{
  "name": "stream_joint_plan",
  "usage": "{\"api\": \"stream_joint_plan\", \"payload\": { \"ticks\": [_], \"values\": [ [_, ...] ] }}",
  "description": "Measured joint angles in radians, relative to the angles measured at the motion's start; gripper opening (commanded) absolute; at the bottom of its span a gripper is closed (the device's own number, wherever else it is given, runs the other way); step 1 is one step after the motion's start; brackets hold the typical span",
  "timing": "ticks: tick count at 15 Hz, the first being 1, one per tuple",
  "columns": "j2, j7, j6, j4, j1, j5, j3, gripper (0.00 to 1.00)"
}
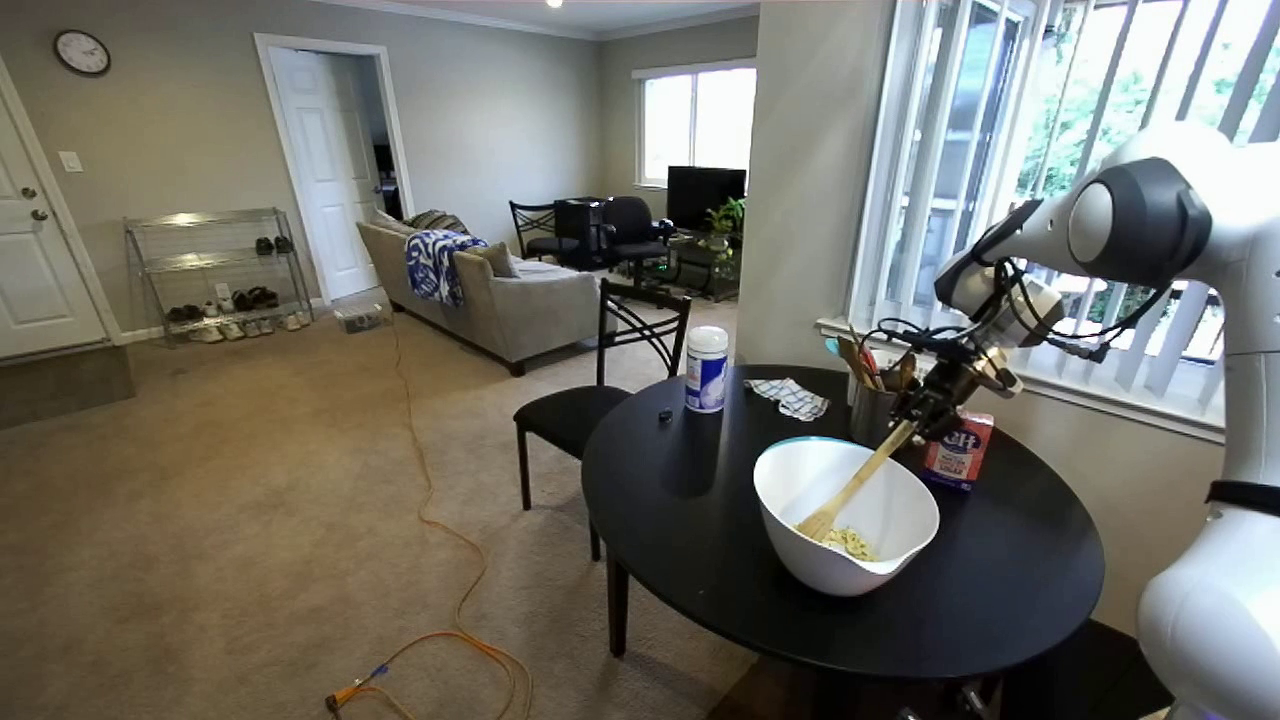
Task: Use the spoon to stir the content in the white bowl
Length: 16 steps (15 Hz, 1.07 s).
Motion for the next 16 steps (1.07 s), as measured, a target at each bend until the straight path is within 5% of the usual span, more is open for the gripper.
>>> {"api": "stream_joint_plan", "payload": {
  "ticks": [4, 9, 10, 16],
  "values": [
    [0.007, -0.001, 0.000, 0.000, 0.000, 0.012, 0.009, 0.12],
    [0.008, -0.001, 0.000, 0.000, 0.000, 0.012, 0.011, 0.20],
    [0.008, -0.001, 0.000, 0.000, 0.000, 0.012, 0.011, 0.44],
    [0.008, -0.001, -0.001, 0.000, 0.001, 0.012, 0.017, 0.73]
  ]
}}
